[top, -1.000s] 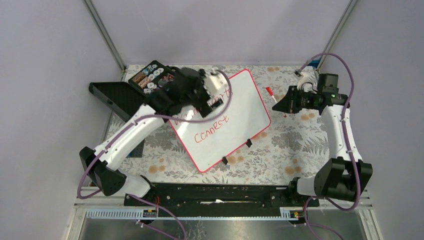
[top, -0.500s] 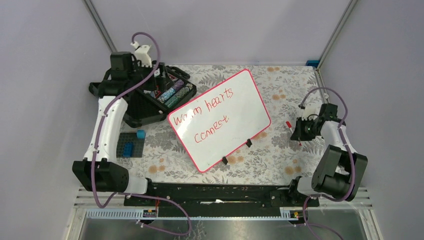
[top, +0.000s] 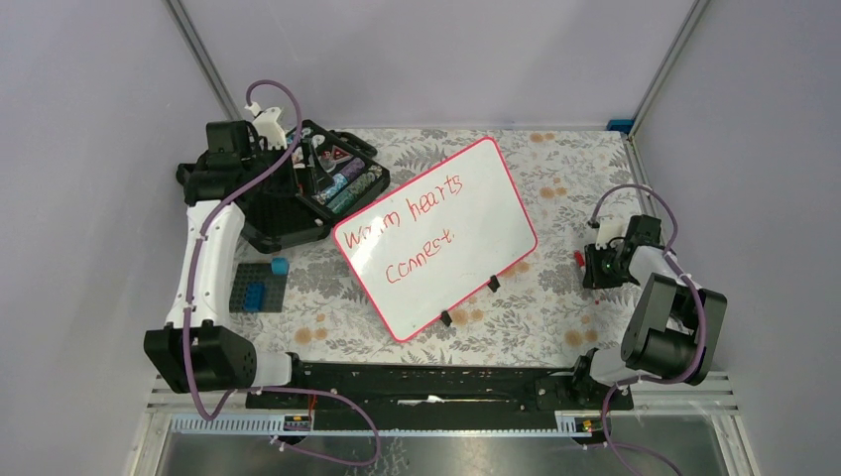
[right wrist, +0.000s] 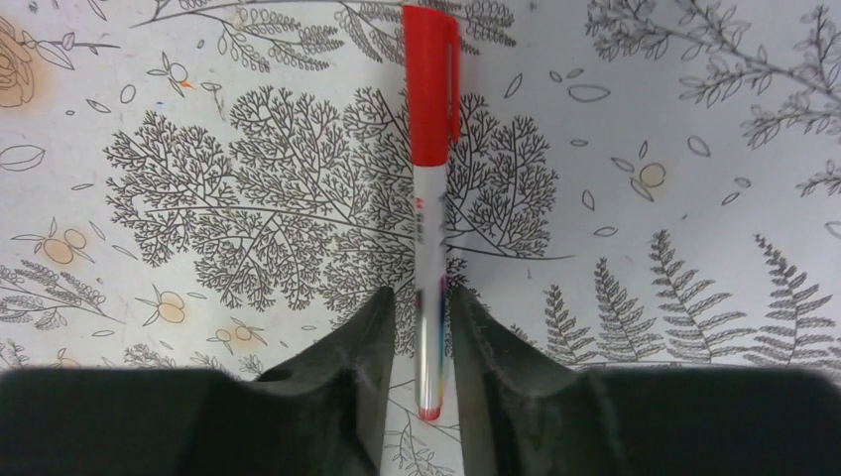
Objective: Write a sentence on the whiteboard
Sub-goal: Put down the whiteboard marker at the center of the board, then reset both arms
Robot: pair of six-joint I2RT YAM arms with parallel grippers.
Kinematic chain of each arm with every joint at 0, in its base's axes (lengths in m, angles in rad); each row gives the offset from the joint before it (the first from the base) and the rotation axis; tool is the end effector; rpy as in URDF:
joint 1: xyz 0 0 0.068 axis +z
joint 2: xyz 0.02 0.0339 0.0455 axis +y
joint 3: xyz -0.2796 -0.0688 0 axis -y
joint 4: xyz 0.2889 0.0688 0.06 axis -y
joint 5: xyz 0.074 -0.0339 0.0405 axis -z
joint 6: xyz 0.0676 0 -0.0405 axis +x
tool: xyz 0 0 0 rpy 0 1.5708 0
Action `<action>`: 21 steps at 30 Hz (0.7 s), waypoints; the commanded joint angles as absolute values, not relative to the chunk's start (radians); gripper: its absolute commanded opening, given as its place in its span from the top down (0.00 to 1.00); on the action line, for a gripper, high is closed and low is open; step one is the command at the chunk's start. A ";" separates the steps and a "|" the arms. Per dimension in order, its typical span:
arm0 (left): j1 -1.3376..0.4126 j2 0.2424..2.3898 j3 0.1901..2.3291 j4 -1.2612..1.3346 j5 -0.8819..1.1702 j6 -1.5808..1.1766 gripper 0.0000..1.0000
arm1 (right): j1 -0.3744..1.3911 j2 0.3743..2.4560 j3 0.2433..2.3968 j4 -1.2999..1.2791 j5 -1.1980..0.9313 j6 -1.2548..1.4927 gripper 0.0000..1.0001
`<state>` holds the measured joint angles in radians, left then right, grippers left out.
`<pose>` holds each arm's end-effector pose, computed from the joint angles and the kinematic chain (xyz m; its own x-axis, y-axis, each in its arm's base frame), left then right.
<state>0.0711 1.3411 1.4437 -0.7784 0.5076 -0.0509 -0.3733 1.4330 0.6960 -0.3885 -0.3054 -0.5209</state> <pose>0.3429 -0.0085 0.3918 -0.6392 -0.0901 -0.7637 0.2840 0.8952 -0.3434 0.2826 -0.0888 0.1157 -0.8420 -0.1800 -0.5086 -0.2211 0.9750 0.0210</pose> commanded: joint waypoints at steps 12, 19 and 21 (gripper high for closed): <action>0.103 1.335 1.472 -0.804 0.523 -0.035 0.01 | -0.374 1.355 0.822 -0.507 -0.395 -0.537 0.18; 0.176 1.433 1.673 -0.897 0.500 -0.008 0.01 | -0.374 1.381 1.168 -0.620 -0.561 -0.440 0.00; 0.219 1.455 1.717 -0.899 0.510 -0.008 0.01 | -0.374 1.404 1.281 -0.623 -0.597 -0.399 0.00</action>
